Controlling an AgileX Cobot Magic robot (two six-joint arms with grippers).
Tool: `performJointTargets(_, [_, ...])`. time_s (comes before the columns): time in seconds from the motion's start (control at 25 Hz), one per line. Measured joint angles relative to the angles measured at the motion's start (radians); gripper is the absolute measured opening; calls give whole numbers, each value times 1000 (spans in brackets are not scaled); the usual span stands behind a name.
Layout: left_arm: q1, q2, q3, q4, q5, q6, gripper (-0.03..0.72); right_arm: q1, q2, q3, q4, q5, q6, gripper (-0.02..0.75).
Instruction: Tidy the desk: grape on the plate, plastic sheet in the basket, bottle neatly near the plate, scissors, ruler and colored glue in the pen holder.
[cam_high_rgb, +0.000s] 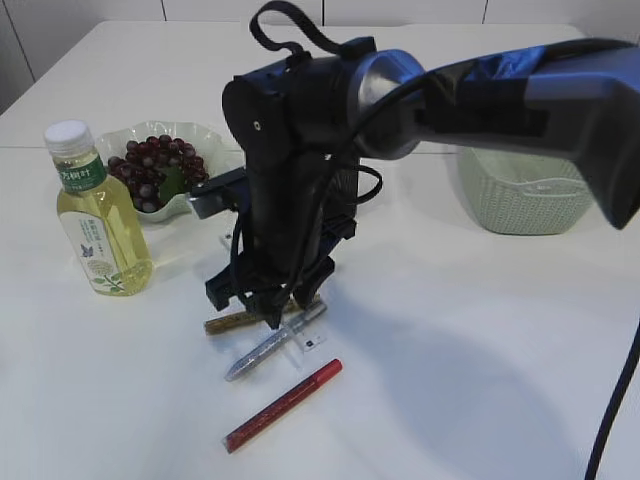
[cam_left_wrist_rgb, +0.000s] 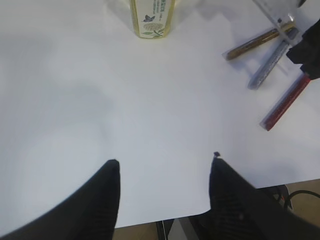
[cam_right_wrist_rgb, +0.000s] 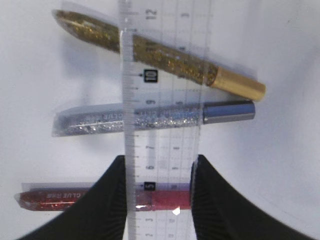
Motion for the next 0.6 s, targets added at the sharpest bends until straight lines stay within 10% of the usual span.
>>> performJointTargets(0.6, [0,0,0,0,0,0,415,0,-380,468,-62,-572,-53,300])
